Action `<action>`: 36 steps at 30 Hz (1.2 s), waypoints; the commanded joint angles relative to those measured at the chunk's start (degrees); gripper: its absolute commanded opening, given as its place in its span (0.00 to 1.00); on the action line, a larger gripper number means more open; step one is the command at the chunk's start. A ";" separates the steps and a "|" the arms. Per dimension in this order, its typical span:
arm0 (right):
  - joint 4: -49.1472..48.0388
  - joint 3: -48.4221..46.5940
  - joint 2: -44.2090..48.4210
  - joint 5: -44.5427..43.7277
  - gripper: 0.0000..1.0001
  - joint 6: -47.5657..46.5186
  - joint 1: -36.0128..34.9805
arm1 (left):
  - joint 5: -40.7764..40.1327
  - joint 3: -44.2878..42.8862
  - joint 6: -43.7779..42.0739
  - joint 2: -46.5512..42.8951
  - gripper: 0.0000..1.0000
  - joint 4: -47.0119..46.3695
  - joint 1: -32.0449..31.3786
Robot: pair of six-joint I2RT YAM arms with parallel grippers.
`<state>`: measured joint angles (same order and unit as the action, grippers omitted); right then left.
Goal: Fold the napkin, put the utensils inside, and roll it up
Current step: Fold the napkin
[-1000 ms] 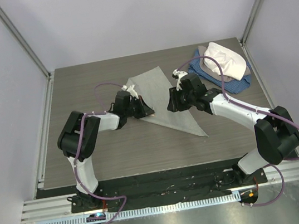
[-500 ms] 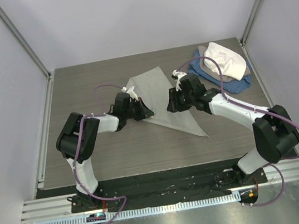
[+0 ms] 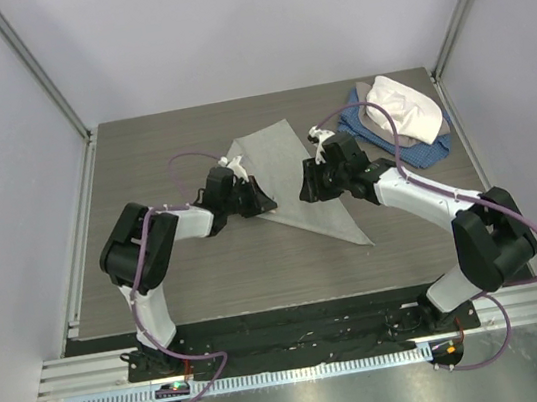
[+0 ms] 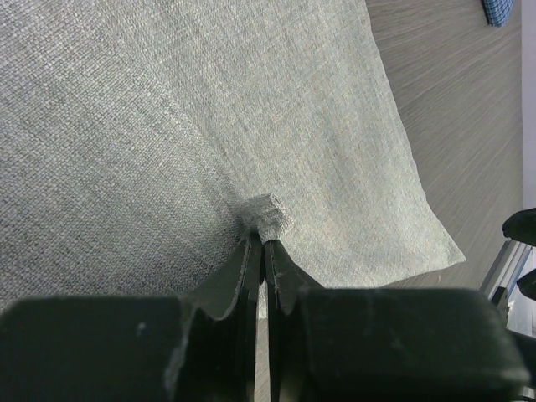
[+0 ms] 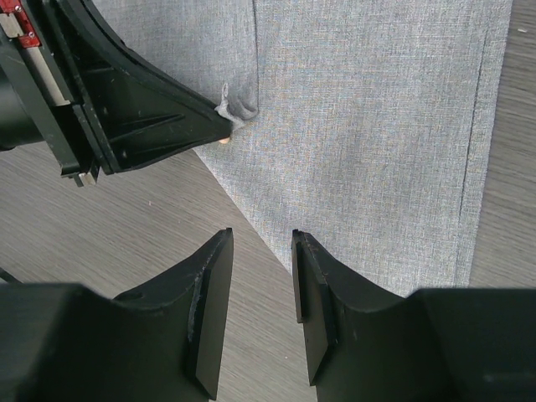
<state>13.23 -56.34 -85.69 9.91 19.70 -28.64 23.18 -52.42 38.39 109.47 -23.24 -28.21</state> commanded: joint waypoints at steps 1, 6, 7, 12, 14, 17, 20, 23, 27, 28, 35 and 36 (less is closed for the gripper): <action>-2.51 -0.26 -0.53 0.63 0.42 0.51 0.17 | -0.15 0.92 -1.83 -3.74 0.10 1.01 -0.71; -2.51 -0.35 -0.79 1.16 0.42 0.69 0.17 | -1.20 1.62 -1.83 -5.14 0.08 0.75 -0.88; -2.51 -0.35 -0.79 1.25 0.42 0.69 0.08 | -1.38 1.80 -1.83 -5.32 0.08 0.74 -0.89; -2.51 -0.27 -0.88 1.43 0.42 0.69 0.17 | -1.12 1.80 -1.83 -5.41 0.07 0.74 -0.97; -2.51 -0.27 -0.88 1.51 0.42 0.77 0.08 | -1.03 1.89 -1.66 -4.88 0.07 0.92 -0.97; -2.51 -0.27 -0.97 1.60 0.42 0.69 0.17 | -0.86 1.89 -1.65 -4.09 0.09 0.92 -1.15; -2.51 -0.27 -1.06 1.69 0.42 0.69 0.08 | -0.59 1.54 -1.57 -3.30 0.11 0.92 -1.32; -2.51 -0.27 -1.06 1.69 0.42 0.77 0.08 | -0.41 0.92 -1.57 -2.95 0.14 0.92 -1.59; -2.51 0.00 -0.44 0.82 0.42 0.95 0.17 | -0.33 0.31 -1.65 -2.95 0.22 1.10 -1.94; -2.51 0.35 -0.09 0.55 0.42 1.12 0.08 | -0.33 0.39 -1.57 -3.03 0.26 1.18 -1.94; -2.42 3.25 4.21 -2.62 0.42 1.92 0.34 | -0.50 1.71 -1.30 -6.63 0.66 1.97 -2.20; -2.42 3.69 5.35 -2.79 0.42 2.35 0.60 | -0.50 1.71 -1.21 -7.25 0.68 2.24 -2.20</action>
<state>12.67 -54.00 -85.54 9.50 20.56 -28.64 23.59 -50.81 38.35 105.41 -22.24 -30.28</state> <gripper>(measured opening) 0.421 0.637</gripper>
